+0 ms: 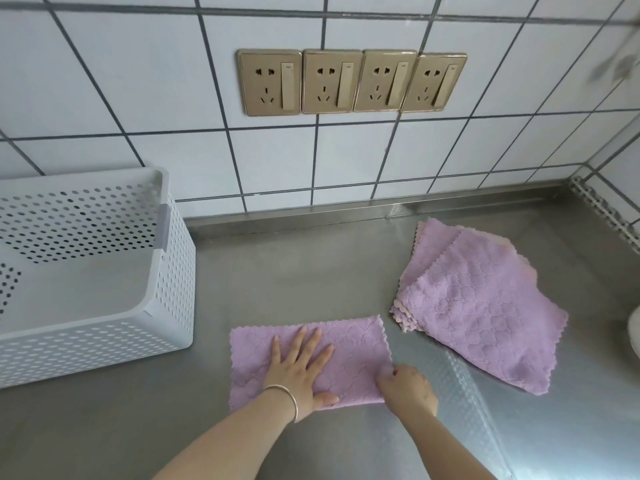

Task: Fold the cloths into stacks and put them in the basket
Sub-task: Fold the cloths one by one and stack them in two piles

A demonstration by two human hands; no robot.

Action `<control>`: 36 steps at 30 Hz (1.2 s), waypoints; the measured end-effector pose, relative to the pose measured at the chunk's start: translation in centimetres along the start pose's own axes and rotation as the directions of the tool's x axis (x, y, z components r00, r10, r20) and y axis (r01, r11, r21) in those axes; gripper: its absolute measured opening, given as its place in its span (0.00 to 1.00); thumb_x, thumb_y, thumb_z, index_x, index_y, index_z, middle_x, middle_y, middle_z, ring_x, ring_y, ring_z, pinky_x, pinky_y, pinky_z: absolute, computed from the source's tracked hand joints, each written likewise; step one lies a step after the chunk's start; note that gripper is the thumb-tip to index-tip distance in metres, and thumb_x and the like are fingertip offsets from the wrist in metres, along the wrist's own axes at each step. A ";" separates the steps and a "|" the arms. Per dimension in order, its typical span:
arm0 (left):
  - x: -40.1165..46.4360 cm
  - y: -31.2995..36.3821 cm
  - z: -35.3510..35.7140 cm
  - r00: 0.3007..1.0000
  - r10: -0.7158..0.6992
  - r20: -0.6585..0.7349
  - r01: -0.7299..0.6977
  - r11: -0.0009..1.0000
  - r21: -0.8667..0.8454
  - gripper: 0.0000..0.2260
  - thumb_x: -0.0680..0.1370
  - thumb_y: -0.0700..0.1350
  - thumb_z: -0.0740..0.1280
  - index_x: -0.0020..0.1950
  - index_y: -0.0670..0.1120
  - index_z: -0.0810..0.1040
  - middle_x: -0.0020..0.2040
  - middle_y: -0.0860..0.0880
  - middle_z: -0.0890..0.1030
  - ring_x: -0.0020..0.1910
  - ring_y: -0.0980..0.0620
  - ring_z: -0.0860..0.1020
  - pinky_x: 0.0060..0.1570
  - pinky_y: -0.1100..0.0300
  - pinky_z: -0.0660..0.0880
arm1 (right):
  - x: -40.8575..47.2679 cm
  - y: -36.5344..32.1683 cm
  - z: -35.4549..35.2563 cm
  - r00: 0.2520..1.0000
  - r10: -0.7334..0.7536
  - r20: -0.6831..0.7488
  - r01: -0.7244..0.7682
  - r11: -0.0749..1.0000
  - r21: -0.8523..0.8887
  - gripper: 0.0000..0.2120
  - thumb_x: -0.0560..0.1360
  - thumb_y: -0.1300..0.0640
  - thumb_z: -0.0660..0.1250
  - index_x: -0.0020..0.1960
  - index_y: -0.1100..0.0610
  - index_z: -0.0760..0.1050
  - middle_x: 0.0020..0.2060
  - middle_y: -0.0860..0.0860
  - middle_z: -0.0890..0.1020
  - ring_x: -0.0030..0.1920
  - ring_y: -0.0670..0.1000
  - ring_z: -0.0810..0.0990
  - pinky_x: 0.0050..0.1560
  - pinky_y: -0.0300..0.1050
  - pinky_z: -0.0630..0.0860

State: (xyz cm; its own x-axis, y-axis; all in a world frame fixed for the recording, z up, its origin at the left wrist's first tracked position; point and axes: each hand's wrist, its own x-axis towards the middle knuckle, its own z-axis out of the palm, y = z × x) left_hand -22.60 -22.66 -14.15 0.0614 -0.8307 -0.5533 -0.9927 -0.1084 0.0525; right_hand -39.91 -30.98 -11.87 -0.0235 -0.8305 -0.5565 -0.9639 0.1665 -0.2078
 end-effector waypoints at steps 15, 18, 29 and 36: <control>-1.8 -0.9 -8.8 0.921 -0.349 0.170 0.174 -0.020 -0.984 0.08 0.76 0.46 0.65 0.39 0.45 0.75 0.41 0.43 0.78 0.38 0.49 0.77 0.38 0.61 0.71 | -6.8 -7.0 2.4 0.341 -0.770 -0.539 0.832 0.514 -0.208 0.08 0.61 0.57 0.62 0.40 0.51 0.67 0.31 0.48 0.73 0.35 0.50 0.67 0.33 0.40 0.61; -2.4 -2.8 -7.7 0.888 -0.423 0.179 0.239 0.094 -0.966 0.14 0.79 0.41 0.58 0.33 0.44 0.72 0.45 0.36 0.79 0.48 0.42 0.76 0.39 0.59 0.68 | -7.6 -8.0 3.8 0.247 -0.842 -0.480 0.896 0.387 -0.218 0.13 0.59 0.57 0.62 0.43 0.51 0.68 0.38 0.47 0.73 0.39 0.49 0.67 0.37 0.38 0.60; -4.7 -8.4 -1.7 0.822 -0.542 0.175 0.284 0.123 -0.951 0.16 0.79 0.47 0.58 0.65 0.42 0.72 0.61 0.41 0.78 0.53 0.45 0.75 0.47 0.62 0.66 | -6.2 -6.1 8.4 0.512 -0.855 -0.085 0.784 0.506 -0.359 0.34 0.61 0.55 0.55 0.68 0.54 0.68 0.69 0.50 0.67 0.69 0.52 0.62 0.68 0.46 0.57; -4.6 -8.3 0.7 0.773 -0.624 0.110 0.205 0.082 -0.975 0.20 0.74 0.48 0.64 0.66 0.47 0.72 0.62 0.47 0.78 0.59 0.45 0.76 0.57 0.59 0.70 | -5.0 -5.6 9.3 0.544 -0.838 -0.043 0.760 0.514 -0.398 0.43 0.62 0.51 0.54 0.77 0.54 0.48 0.71 0.47 0.64 0.76 0.49 0.39 0.69 0.48 0.49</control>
State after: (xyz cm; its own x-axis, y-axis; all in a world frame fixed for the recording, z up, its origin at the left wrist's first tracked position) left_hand -14.73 -17.55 -12.63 0.6558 -0.5149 -0.5520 0.0319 -0.7117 0.7018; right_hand -31.98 -22.79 -15.37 0.7837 -0.6141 -0.0937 -0.6185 -0.7573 -0.2096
